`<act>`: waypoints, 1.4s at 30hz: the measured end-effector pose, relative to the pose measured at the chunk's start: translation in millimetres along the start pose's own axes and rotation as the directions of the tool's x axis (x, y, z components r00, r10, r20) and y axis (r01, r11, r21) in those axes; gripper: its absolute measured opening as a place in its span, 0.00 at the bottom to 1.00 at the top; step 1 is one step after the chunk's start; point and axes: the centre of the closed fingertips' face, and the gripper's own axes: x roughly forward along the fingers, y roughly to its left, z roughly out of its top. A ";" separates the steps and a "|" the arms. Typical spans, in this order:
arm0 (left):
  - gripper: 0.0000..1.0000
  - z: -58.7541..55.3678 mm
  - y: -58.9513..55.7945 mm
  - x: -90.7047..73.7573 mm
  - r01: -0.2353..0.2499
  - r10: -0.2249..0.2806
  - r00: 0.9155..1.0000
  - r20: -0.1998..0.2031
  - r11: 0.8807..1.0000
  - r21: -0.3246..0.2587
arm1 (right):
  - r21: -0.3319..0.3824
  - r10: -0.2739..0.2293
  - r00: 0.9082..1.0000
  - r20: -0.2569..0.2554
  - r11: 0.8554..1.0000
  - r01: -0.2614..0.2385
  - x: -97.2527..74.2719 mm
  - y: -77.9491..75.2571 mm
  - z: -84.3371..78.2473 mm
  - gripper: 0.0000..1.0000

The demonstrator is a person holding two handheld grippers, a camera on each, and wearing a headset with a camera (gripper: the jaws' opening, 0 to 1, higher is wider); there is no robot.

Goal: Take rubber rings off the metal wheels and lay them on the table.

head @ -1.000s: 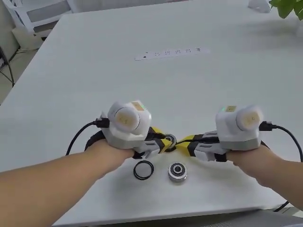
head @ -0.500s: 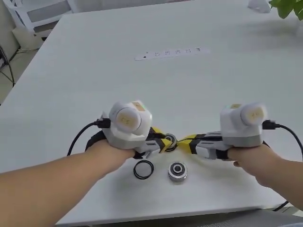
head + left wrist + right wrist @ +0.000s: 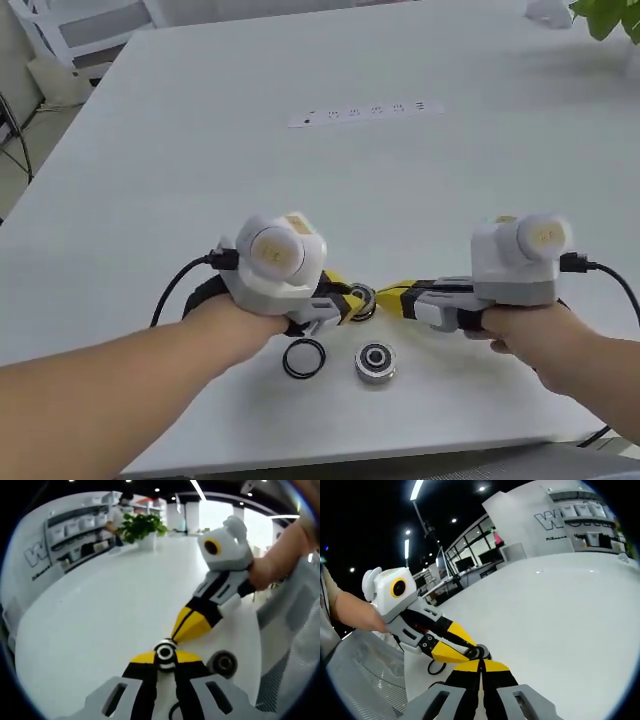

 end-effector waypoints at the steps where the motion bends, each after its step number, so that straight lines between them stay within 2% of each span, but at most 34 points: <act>1: 0.13 0.0 0.0 0.0 0.000 0.000 1.000 -0.001 1.000 0.001 | 0.000 -0.001 1.000 0.000 1.000 0.001 0.0 0.1 0.1 0.00; 24: 0.12 0.5 -0.9 0.5 0.001 -0.001 1.000 -0.010 1.000 0.018 | 0.002 0.042 0.999 -0.002 0.999 -0.042 1.8 11.1 1.8 0.00; 25: 0.12 0.5 -0.8 0.6 0.002 -0.002 1.000 -0.010 1.000 0.019 | 0.007 0.053 0.999 0.007 0.999 -0.053 2.1 13.3 3.3 0.00; 26: 0.12 0.4 -1.1 0.7 0.004 -0.004 1.000 -0.010 1.000 0.020 | 0.008 0.110 0.993 0.037 0.994 -0.110 3.1 24.2 9.8 0.00; 27: 0.12 0.2 -0.9 0.8 0.003 -0.003 1.000 -0.011 1.000 0.022 | 0.037 0.089 0.995 0.041 0.995 -0.090 3.1 23.3 11.9 0.00; 28: 0.12 0.0 -0.9 1.0 0.004 -0.003 1.000 -0.009 1.000 0.021 | -0.017 0.080 0.997 0.017 0.997 -0.080 2.6 21.3 9.3 0.00; 31: 0.12 0.0 -0.7 1.2 0.001 -0.001 1.000 -0.007 1.000 0.018 | 0.005 0.082 0.996 0.019 0.997 -0.082 1.4 20.7 7.6 0.00; 40: 0.12 0.6 -0.6 1.1 -0.003 0.003 1.000 -0.002 1.000 0.010 | 0.029 0.116 0.993 0.029 0.993 -0.117 -2.7 25.8 7.3 0.00; 42: 0.12 0.7 -0.6 1.1 -0.003 0.003 1.000 -0.002 1.000 0.009 | 0.043 0.138 0.990 0.037 0.989 -0.139 -3.8 29.6 7.6 0.00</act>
